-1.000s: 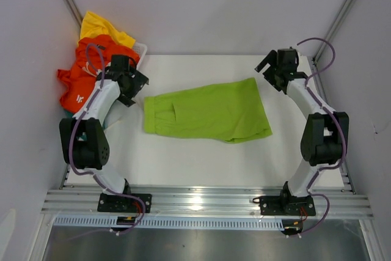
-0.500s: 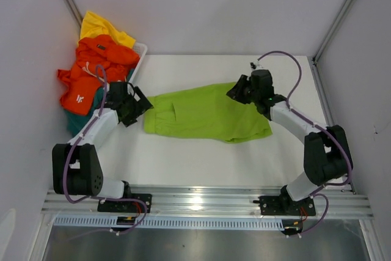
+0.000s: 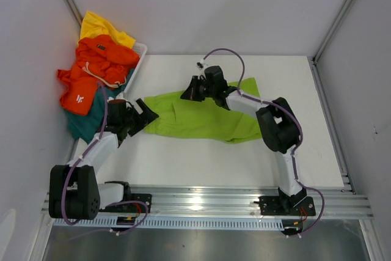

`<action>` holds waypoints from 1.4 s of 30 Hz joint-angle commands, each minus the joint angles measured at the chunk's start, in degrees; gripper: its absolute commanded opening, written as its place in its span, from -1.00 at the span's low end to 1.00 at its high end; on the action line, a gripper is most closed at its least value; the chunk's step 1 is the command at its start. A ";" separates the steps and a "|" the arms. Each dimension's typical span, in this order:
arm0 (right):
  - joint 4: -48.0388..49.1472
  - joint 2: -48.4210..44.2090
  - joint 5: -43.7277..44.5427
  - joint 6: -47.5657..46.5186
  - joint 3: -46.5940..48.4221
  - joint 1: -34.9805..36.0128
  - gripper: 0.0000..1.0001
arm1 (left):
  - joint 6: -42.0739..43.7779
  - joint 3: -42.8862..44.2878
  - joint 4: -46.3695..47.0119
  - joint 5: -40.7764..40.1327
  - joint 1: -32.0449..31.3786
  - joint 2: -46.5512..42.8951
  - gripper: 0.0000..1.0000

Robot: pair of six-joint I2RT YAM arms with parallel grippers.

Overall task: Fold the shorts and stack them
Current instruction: Fold the shorts

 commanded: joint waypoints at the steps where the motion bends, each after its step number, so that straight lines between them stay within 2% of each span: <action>1: 3.76 7.05 -5.27 1.52 5.47 1.55 -1.00 | 1.74 -1.23 3.87 2.15 0.33 -3.11 0.98; 8: 8.16 17.70 -12.83 3.45 14.25 3.66 -1.00 | 2.09 -2.81 3.16 -0.14 0.33 -4.43 0.98; 10: 6.24 19.73 -13.19 3.54 16.37 4.10 -1.00 | 2.09 -3.34 3.34 -0.49 0.42 -4.70 0.98; 13: 0.54 22.28 -9.24 1.97 18.49 4.11 -1.00 | 2.09 -4.83 3.77 0.21 0.33 -5.57 0.98; 16: -2.47 21.67 -3.26 1.52 15.95 3.23 -1.00 | 2.09 -6.50 4.13 0.56 0.33 -6.28 0.98; 18: -2.13 20.19 -2.11 2.49 13.23 1.65 -1.00 | 2.35 -7.73 4.57 0.39 0.16 -6.89 0.98; 21: 0.68 16.85 -2.11 2.14 4.10 -0.37 -1.00 | 2.79 -9.40 5.61 0.12 -0.28 -6.72 0.98; 24: -1.06 14.30 -0.54 -0.40 1.53 -1.43 -1.00 | 2.80 -10.90 8.94 0.12 -1.16 -6.11 0.98; 27: -4.15 11.48 2.89 -3.13 0.74 -1.17 -1.00 | 2.27 -12.39 12.98 -0.23 -2.65 -3.91 0.98; 34: -0.28 14.90 -3.95 -0.07 2.49 -0.29 -1.00 | -1.15 -12.14 20.11 5.22 -3.88 0.84 0.98; 42: 0.42 14.55 -4.04 0.03 1.88 -0.20 -1.00 | -14.68 -12.83 27.06 2.32 -10.21 5.49 0.98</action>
